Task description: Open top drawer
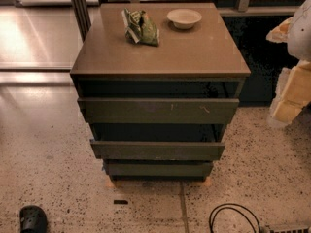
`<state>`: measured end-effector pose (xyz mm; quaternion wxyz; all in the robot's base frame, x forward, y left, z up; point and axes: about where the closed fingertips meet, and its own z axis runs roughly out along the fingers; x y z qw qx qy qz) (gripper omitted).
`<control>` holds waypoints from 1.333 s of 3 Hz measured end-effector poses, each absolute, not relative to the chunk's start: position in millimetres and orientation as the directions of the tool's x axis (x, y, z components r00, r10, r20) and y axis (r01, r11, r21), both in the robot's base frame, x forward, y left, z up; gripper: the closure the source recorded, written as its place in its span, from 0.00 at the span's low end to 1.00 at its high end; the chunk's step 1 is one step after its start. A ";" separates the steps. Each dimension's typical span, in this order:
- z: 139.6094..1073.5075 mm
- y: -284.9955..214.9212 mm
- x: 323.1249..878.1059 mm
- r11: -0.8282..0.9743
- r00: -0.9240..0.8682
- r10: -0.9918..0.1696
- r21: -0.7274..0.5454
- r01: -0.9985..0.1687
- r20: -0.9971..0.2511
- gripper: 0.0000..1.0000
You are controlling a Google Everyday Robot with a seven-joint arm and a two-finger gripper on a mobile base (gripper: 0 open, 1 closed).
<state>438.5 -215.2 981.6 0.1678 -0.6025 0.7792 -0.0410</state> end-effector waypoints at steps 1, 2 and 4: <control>981.6 -215.2 438.5 0.271 -0.218 -0.953 -0.266 -0.925 -0.212 0.00; 972.7 -207.6 437.4 0.250 -0.196 -0.958 -0.273 -0.929 -0.209 0.00; 912.5 -204.8 457.0 0.256 -0.204 -0.962 -0.334 -0.907 -0.183 0.00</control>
Offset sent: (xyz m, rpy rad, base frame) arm -0.0023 0.0169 -0.0267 -0.0092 0.0041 0.0521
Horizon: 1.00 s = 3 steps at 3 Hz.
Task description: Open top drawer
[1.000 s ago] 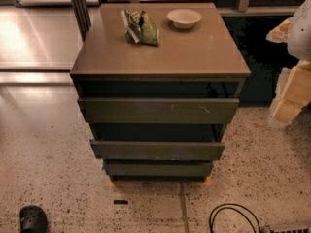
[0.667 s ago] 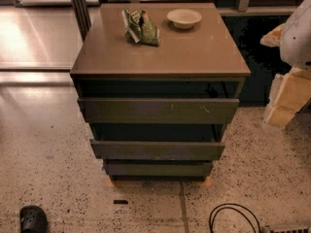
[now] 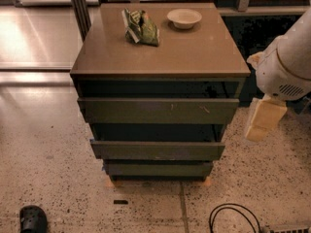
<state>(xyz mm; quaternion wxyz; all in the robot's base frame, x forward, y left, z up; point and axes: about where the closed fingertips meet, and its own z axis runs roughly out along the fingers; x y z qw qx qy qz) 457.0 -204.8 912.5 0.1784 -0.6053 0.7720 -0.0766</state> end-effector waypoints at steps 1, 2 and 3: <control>872.8 -210.8 478.4 0.282 -0.237 -0.957 -0.343 -0.896 -0.168 0.00; 829.8 -210.7 492.6 0.297 -0.253 -0.950 -0.275 -0.914 -0.185 0.00; 829.8 -210.7 492.7 0.297 -0.253 -0.950 -0.275 -0.914 -0.185 0.00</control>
Offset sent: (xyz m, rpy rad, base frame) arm 0.0518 -0.0039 -0.1291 0.0676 0.1368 -0.0475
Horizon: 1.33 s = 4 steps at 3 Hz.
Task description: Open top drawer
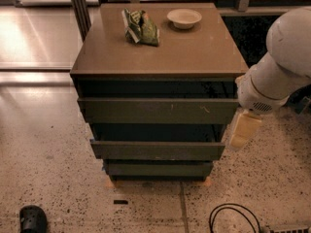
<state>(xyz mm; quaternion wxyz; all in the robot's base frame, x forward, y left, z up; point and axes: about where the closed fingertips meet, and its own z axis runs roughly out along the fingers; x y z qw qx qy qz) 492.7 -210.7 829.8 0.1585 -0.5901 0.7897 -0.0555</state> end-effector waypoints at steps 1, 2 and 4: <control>823.4 -203.4 498.4 0.284 -0.232 -0.948 -0.251 -0.925 -0.217 0.00; 813.0 -185.7 506.1 0.224 -0.161 -0.945 -0.207 -0.952 -0.284 0.00; 790.5 -155.1 513.7 0.111 -0.028 -0.861 -0.133 -0.985 -0.508 0.00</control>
Offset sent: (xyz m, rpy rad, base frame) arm 0.0216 0.0478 -0.0294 0.2156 0.0769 0.2389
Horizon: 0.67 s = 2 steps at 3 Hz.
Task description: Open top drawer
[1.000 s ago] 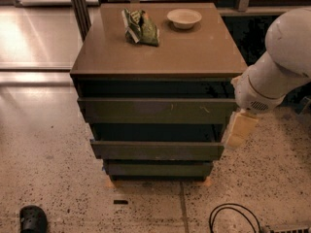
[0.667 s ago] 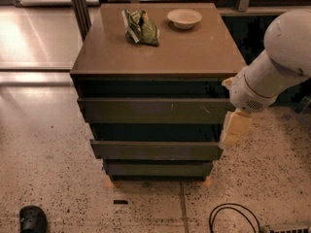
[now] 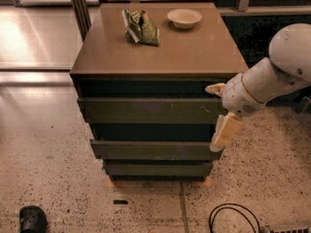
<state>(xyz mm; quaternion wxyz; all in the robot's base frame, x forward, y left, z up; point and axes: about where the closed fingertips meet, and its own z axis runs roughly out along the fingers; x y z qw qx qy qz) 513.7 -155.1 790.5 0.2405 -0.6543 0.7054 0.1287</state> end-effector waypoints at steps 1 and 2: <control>783.9 -149.6 508.9 0.086 -0.004 -0.832 -0.122 -0.989 -0.555 0.00; 783.9 -149.6 508.9 0.086 -0.004 -0.832 -0.122 -0.989 -0.555 0.00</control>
Offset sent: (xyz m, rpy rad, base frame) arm -0.0039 0.0044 -0.0055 0.0465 0.0054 0.0261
